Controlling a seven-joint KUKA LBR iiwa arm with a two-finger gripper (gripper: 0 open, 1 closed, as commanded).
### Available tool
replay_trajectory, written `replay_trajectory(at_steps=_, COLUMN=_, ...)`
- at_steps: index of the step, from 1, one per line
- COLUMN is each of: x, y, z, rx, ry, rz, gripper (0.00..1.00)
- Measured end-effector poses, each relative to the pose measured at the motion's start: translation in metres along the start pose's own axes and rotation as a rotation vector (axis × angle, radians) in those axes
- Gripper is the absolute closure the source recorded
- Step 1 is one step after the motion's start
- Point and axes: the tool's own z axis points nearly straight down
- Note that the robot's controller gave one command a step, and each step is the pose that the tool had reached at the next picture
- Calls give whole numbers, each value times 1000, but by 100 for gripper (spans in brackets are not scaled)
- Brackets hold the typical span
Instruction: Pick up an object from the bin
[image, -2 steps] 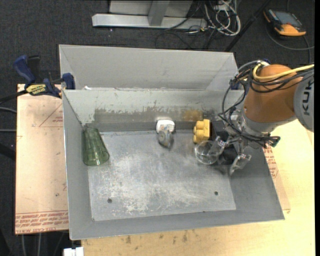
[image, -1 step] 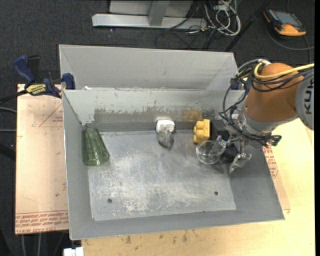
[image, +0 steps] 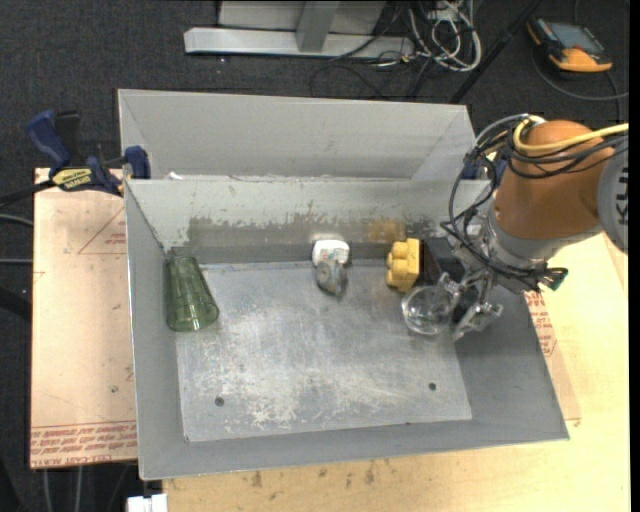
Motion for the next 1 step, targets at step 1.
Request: replay_trajectory(at_steps=1, x=0, y=1, z=-19, rx=10, ry=-5, rz=0, gripper=100)
